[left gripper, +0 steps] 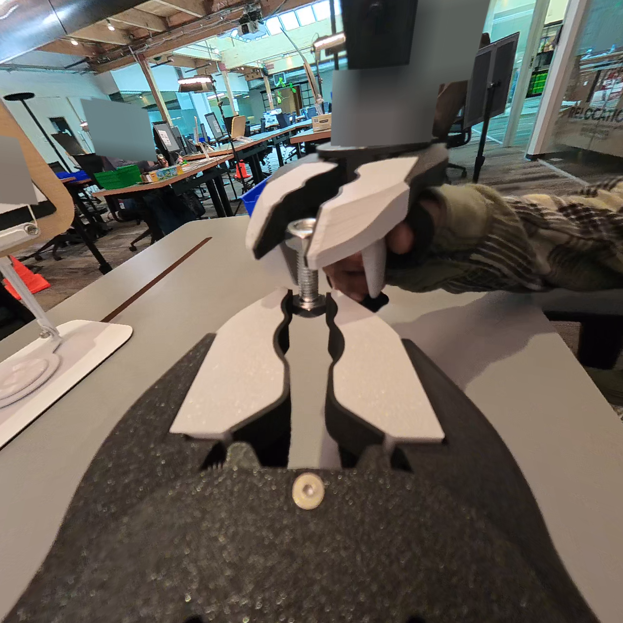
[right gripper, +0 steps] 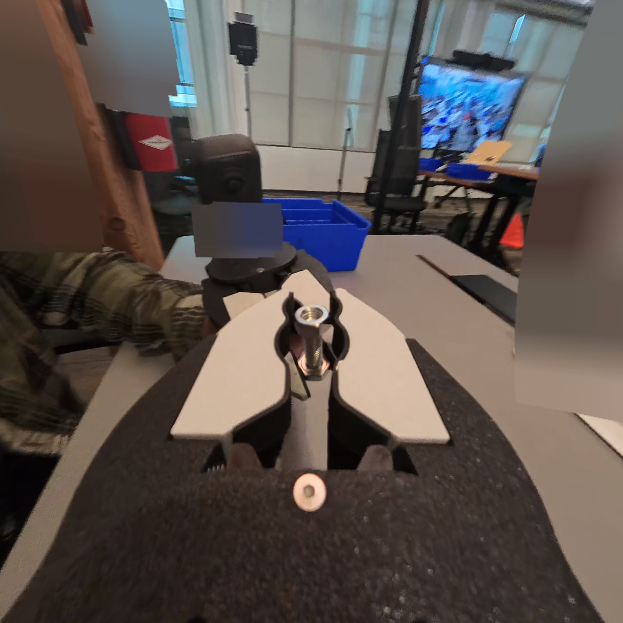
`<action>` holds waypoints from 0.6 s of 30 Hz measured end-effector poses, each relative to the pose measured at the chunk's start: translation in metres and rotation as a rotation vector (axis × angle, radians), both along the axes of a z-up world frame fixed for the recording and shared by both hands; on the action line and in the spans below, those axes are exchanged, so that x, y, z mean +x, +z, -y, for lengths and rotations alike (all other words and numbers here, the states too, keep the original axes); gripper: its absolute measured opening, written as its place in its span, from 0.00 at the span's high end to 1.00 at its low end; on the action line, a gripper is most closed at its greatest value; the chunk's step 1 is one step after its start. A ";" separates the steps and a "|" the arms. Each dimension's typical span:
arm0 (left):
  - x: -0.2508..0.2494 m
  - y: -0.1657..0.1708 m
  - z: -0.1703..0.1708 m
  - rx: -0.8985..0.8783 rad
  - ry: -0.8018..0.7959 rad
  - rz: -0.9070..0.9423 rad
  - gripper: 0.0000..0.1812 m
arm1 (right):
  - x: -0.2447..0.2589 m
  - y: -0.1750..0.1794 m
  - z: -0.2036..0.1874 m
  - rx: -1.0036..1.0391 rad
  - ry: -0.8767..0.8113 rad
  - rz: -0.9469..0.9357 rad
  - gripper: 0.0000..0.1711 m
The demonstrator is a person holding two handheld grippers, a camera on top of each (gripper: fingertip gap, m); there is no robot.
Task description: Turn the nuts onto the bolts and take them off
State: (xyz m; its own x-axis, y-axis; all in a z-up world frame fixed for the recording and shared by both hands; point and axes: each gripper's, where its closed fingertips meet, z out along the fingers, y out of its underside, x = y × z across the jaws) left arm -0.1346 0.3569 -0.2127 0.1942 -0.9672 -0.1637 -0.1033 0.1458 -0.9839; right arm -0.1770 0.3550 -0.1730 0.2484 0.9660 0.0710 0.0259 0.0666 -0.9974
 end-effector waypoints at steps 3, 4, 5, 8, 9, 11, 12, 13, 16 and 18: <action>-0.001 0.002 -0.001 0.022 0.029 0.002 0.90 | 0.000 0.003 -0.005 0.037 -0.162 -0.027 0.89; -0.001 0.002 -0.001 0.029 0.034 -0.001 0.90 | 0.000 0.002 -0.006 0.029 -0.202 -0.037 0.89; 0.000 0.002 0.000 0.040 0.035 -0.004 0.90 | 0.000 0.000 -0.007 0.011 -0.241 -0.046 0.89; 0.000 0.003 0.001 0.073 0.045 -0.010 0.90 | 0.004 0.000 -0.008 -0.035 -0.309 -0.130 0.89; 0.001 0.004 0.002 0.069 0.039 -0.008 0.90 | 0.005 0.002 -0.007 -0.033 -0.308 -0.157 0.89; 0.001 0.003 0.002 0.073 0.042 -0.013 0.90 | 0.006 0.001 -0.007 -0.029 -0.300 -0.168 0.89; 0.002 0.002 0.002 0.072 0.040 -0.015 0.90 | 0.005 0.002 -0.005 -0.019 -0.281 -0.180 0.89; 0.002 0.002 0.003 0.065 0.034 -0.012 0.90 | 0.006 0.003 -0.005 -0.014 -0.271 -0.194 0.89; 0.002 0.002 0.003 0.054 0.021 -0.011 0.90 | 0.005 0.004 -0.003 0.005 -0.231 -0.207 0.89; 0.002 0.001 0.003 0.046 0.013 -0.012 0.90 | 0.006 0.006 -0.001 0.029 -0.210 -0.202 0.89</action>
State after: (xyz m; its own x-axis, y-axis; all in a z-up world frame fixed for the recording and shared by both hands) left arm -0.1323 0.3540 -0.2118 0.2047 -0.9559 -0.2106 -0.1172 0.1897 -0.9748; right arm -0.1713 0.3564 -0.1670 0.4546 0.8903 0.0261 -0.1573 0.1091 -0.9815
